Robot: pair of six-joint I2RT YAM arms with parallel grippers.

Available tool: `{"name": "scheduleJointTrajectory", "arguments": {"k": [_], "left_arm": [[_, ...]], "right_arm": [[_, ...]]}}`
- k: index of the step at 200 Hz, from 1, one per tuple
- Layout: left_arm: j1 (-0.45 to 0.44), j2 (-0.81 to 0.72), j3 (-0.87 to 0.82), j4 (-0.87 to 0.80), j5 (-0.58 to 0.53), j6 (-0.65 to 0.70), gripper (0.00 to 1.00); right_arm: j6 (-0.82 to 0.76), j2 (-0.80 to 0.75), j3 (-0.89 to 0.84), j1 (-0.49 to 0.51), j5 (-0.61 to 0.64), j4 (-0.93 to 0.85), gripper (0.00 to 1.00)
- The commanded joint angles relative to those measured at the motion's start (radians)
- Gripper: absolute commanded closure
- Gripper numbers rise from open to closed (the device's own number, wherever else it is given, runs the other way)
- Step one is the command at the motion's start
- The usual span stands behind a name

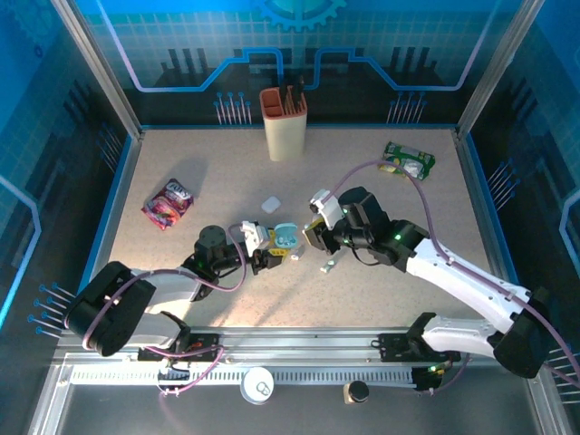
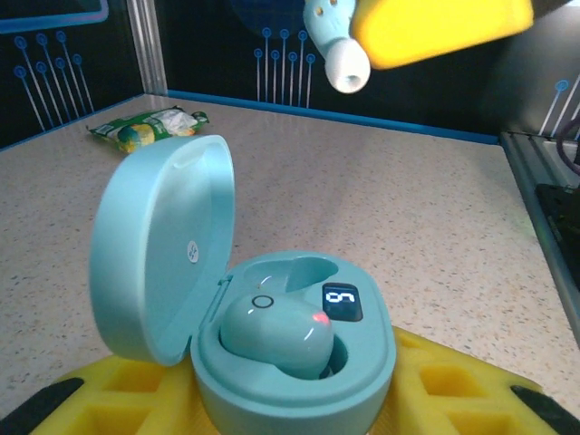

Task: Insert the wireless bluetooth earbuds into the charging case

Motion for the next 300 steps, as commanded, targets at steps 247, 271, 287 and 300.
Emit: {"name": "scheduleJointTrajectory", "arguments": {"k": [247, 271, 287, 300], "left_arm": [[0.002, -0.01, 0.029, 0.023, 0.077, 0.018, 0.6], [0.004, 0.002, 0.022, 0.047, 0.074, 0.009, 0.6], [0.003, 0.014, 0.022, 0.067, 0.077, -0.003, 0.6], [0.004, 0.023, 0.02, 0.082, 0.078, -0.009, 0.61]], "right_arm": [[-0.094, 0.22, 0.205, 0.046, -0.049, -0.202, 0.66], [-0.069, 0.172, 0.175, 0.022, -0.083, -0.166, 0.65], [-0.053, 0.148, 0.158, 0.006, -0.108, -0.148, 0.65], [-0.04, 0.135, 0.151, -0.001, -0.125, -0.139, 0.64]]}}
